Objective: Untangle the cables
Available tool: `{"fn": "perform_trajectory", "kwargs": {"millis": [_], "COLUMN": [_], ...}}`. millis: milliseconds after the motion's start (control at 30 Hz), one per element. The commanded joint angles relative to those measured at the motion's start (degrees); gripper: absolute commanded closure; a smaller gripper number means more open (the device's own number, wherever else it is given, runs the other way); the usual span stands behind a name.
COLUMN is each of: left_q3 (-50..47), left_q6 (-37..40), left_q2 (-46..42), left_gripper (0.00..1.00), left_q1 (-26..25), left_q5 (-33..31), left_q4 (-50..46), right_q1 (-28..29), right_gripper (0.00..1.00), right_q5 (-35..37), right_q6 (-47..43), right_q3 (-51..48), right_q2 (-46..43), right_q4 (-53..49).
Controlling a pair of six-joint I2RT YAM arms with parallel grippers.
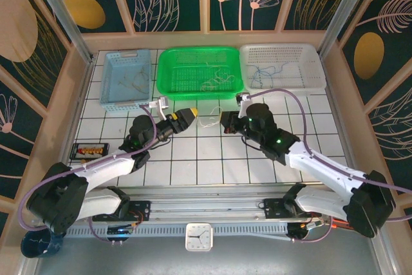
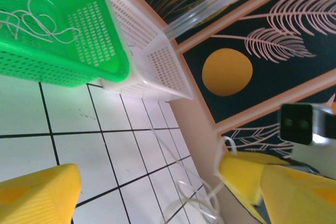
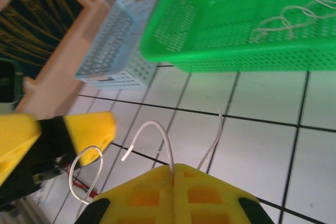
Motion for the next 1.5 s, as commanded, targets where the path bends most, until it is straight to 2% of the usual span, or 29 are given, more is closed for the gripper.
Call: {"fn": "perform_trajectory", "kwargs": {"millis": [0,133,367,700,1033,1467], "left_q3": [-0.17,0.51,3.19,4.95,5.72,6.44], "left_q6": [-1.19,-4.77,-12.72,-13.82,-15.48,-15.82], "left_q2": [-0.26,2.33,9.62,11.42,14.73,17.12], "left_gripper": [0.08,0.08,0.16,0.18,0.32,0.59], "left_q1": [0.34,0.44,0.52,0.43,-0.18,-0.79], "left_q5": [-3.25,-0.62,10.34,12.98,13.78,14.05], "left_q4": [1.25,4.75,16.24,17.7,21.14,23.0], "right_q1": [-0.48,-0.55,-0.53,-0.44,0.12,1.4], "right_gripper": [1.0,1.0,1.0,1.0,1.0,1.0], "right_q5": [-5.73,-9.13,-12.42,-13.21,-13.43,-13.09], "right_q6": [-4.66,-6.24,-6.18,-5.46,-5.36,-5.33], "right_q3": [-1.54,-2.48,-3.42,-3.09,-2.23,-1.35], "right_q2": [-3.73,-5.49,-5.88,-3.13,-1.84,-0.64], "right_q4": [4.93,5.86,8.56,10.56,11.14,11.36]}}
